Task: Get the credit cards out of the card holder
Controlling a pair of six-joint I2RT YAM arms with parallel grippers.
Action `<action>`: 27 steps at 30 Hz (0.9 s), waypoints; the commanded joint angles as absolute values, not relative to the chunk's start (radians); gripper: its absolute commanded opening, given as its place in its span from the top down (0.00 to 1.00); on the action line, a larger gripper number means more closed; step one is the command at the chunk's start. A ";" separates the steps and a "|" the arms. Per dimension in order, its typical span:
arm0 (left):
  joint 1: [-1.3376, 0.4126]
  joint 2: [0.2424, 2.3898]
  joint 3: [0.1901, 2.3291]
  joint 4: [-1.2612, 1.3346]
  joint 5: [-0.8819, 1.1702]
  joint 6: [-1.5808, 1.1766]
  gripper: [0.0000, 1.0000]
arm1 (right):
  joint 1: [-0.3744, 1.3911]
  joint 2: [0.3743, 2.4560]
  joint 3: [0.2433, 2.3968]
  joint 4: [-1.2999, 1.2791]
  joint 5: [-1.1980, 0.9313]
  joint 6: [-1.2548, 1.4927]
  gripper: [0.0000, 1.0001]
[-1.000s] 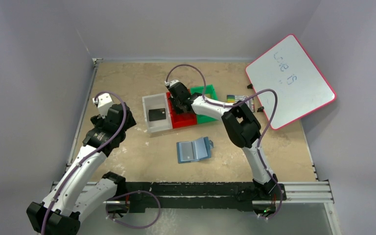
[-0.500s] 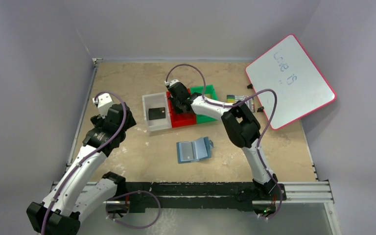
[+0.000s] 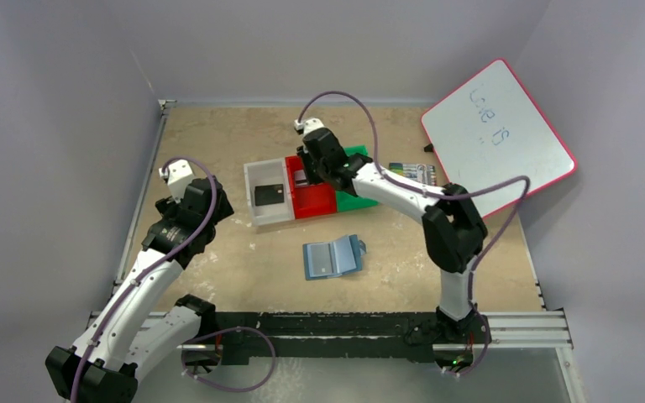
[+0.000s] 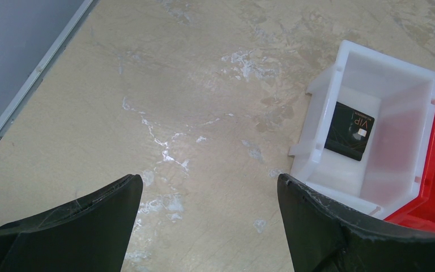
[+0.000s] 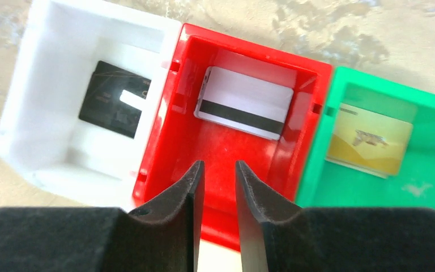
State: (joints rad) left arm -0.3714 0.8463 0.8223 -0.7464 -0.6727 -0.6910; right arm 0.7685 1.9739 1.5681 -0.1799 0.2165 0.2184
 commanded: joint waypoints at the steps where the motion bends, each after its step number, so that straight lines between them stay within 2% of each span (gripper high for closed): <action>1: -0.367 0.842 0.823 -0.715 -0.675 -0.676 0.11 | 0.784 1.767 1.438 -0.087 0.292 0.272 0.68; 3: -0.367 0.844 0.826 -0.718 -0.680 -0.678 0.11 | 0.785 1.674 1.335 -0.026 0.333 0.303 0.62; 4: -0.367 0.843 0.827 -0.720 -0.683 -0.679 0.11 | 0.784 1.625 1.280 0.000 0.332 0.311 0.55; 6: -0.367 0.837 0.826 -0.721 -0.688 -0.680 0.11 | 0.774 1.542 1.177 0.060 0.348 0.327 0.32; 8: -0.367 0.832 0.827 -0.722 -0.690 -0.681 0.11 | 0.764 1.468 1.071 0.134 0.374 0.363 0.02; 12: -0.367 0.815 0.827 -0.721 -0.687 -0.681 0.11 | 0.761 1.363 0.949 0.106 0.488 0.588 0.00; 16: -0.367 0.794 0.827 -0.726 -0.696 -0.686 0.11 | 0.760 1.333 0.939 0.056 0.354 0.593 0.00; 22: -0.367 0.765 0.817 -0.720 -0.701 -0.690 0.11 | 0.798 1.352 0.955 0.022 0.184 0.623 0.16; 27: -0.367 0.777 0.820 -0.731 -0.706 -0.697 0.11 | 0.968 1.405 1.035 -0.165 0.339 0.689 0.17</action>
